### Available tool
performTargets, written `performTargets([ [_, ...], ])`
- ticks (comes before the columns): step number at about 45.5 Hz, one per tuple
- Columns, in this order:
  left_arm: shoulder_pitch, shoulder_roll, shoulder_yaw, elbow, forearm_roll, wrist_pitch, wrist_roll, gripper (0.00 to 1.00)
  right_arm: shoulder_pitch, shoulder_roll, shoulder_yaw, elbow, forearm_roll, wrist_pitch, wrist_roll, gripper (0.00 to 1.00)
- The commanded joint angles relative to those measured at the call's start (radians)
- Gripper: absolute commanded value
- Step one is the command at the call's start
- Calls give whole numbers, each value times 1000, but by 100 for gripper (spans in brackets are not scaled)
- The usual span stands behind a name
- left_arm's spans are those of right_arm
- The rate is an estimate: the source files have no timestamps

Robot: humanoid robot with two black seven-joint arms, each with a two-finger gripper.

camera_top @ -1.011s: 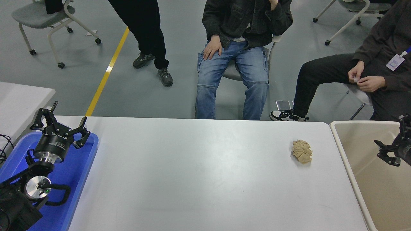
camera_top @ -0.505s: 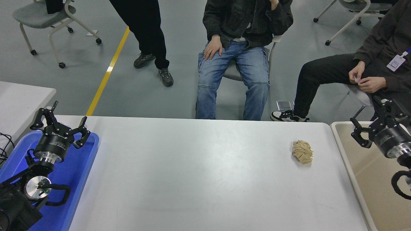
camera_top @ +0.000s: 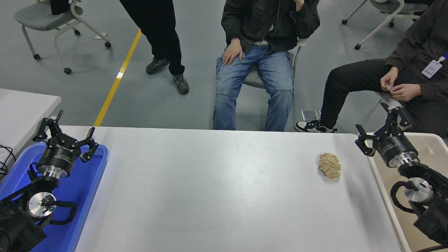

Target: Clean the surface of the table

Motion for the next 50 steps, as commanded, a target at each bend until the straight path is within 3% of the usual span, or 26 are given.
performTargets([
  [1, 0, 0, 0, 0, 0, 0, 0, 100, 25, 30, -27, -3, -7, -7, 28, 100],
  [15, 0, 0, 0, 0, 0, 0, 0, 100, 83, -13, -304, 17, -6, -14, 8, 99],
  [26, 0, 0, 0, 0, 0, 0, 2, 100, 128, -97, -427, 51, -6, -10, -102, 100],
  [35, 0, 0, 0, 1, 0, 0, 2, 100, 163, -277, -512, 347, -62, -25, -167, 100],
  [40, 0, 0, 0, 0, 0, 0, 0, 100, 175, -327, -529, 503, -182, -105, -188, 100],
  [50, 0, 0, 0, 0, 0, 0, 2, 100, 186, -384, -529, 695, -424, -217, -398, 100],
])
